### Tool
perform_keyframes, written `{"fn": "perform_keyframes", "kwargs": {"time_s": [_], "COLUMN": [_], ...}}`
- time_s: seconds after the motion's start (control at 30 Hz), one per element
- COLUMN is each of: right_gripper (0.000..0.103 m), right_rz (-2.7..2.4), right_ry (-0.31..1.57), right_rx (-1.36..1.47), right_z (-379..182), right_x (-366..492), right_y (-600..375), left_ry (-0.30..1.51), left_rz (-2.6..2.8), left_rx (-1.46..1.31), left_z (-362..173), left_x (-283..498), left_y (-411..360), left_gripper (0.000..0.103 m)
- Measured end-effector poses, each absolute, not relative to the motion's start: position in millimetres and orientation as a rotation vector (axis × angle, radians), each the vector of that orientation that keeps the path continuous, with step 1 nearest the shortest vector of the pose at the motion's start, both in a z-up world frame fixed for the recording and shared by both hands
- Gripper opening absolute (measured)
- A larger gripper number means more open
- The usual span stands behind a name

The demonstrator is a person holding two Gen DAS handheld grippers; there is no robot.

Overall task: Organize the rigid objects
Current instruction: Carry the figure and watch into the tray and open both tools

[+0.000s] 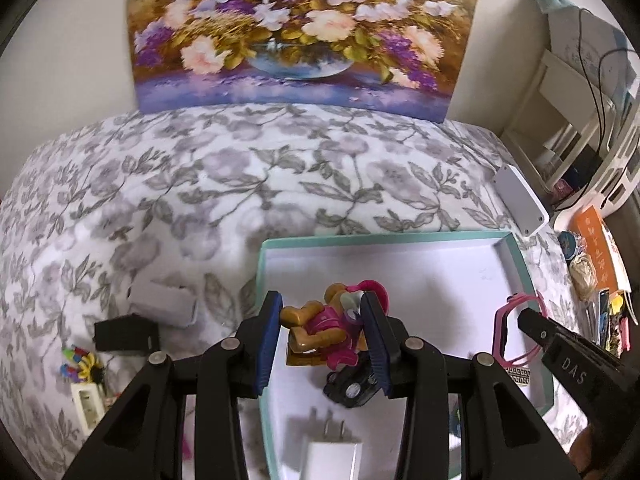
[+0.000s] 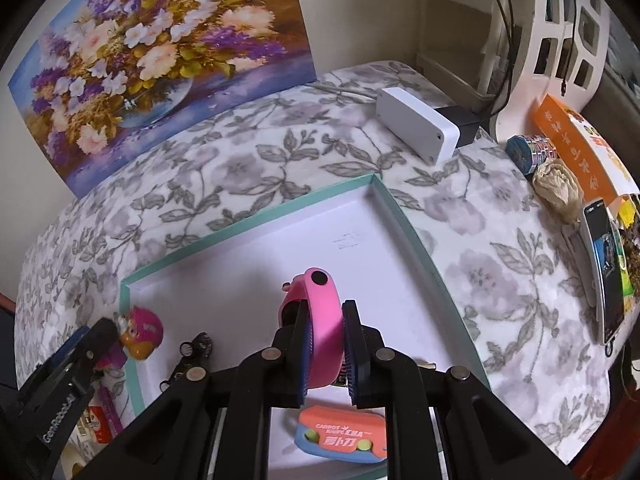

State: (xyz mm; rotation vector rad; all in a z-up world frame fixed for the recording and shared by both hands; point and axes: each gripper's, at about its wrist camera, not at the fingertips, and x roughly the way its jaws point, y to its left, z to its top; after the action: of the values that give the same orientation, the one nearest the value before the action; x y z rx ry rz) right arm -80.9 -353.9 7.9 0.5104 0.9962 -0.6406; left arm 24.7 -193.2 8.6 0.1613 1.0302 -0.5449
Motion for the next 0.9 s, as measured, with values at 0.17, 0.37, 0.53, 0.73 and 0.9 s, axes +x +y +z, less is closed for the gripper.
{"fn": "perform_keyframes", "kwargs": {"time_s": [0.17, 0.37, 0.53, 0.73, 0.9], "right_gripper": [0.015, 0.015, 0.016, 0.016, 0.027], "right_rz": [-0.64, -0.647, -0.649, -0.639, -0.637], "right_ry": [1.016, 1.044, 1.072, 1.08, 1.072], "right_rx": [0.497, 0.497, 0.493, 0.476, 0.443], "right_z": [1.7, -7.7, -14.7, -11.9, -3.5], "right_x": [-77.3, -75.7, -74.6, -72.7, -70.7], "right_y": [-353.8, -355.0, -354.6, -350.7, -344.2], "left_ry": [1.044, 1.087, 1.098, 1.1, 1.099], "left_rz": [-0.548, -0.543, -0.542, -0.537, -0.53], "left_rx": [0.168, 0.187, 0.202, 0.218, 0.231], "left_z": [-1.2, -14.6, -17.5, -14.7, -8.9], "left_x": [25.1, 23.9, 21.6, 20.7, 20.4], "left_y": [-200.7, -205.2, -206.9, -206.9, -205.1], "left_gripper": [0.042, 0.042, 0.042, 0.044, 0.05]}}
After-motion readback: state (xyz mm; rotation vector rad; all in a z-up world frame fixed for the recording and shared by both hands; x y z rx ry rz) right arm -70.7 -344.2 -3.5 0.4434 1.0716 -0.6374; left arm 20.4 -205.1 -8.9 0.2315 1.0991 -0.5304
